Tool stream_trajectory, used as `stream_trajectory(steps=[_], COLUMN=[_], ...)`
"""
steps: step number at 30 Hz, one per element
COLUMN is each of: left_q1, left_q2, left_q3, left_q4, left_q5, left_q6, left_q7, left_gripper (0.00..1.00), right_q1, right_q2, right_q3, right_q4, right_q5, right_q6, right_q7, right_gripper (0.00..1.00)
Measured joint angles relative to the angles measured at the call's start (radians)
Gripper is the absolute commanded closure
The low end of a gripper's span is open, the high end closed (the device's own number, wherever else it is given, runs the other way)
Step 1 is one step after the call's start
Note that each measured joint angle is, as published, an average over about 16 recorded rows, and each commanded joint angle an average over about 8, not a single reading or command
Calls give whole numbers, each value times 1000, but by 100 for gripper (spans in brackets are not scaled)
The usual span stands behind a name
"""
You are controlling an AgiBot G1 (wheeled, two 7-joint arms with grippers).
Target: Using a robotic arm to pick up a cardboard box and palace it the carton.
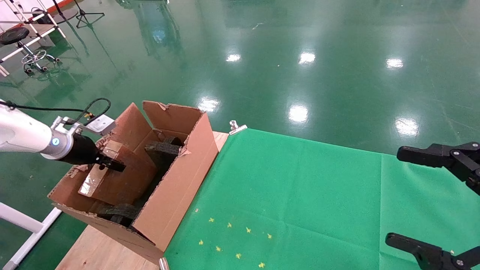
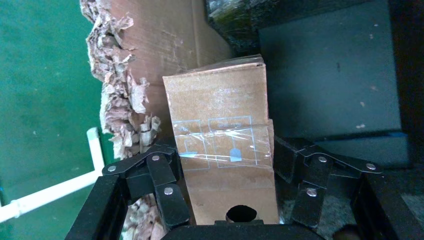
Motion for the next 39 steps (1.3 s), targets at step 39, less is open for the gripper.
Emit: stream_trajectory(steps=[39], left_q1=[-112], left_q2=[-105], left_q3=[-114], left_q4=[-102], left_q5=[-167], left_q6=[194], left_q7=[113], left_gripper=[0], right_q1=[0], right_q2=[0], right_q3=[0], right_q4=[0], right_q5=[0], right_q6=[0], right_q7=[0], right_gripper=[0])
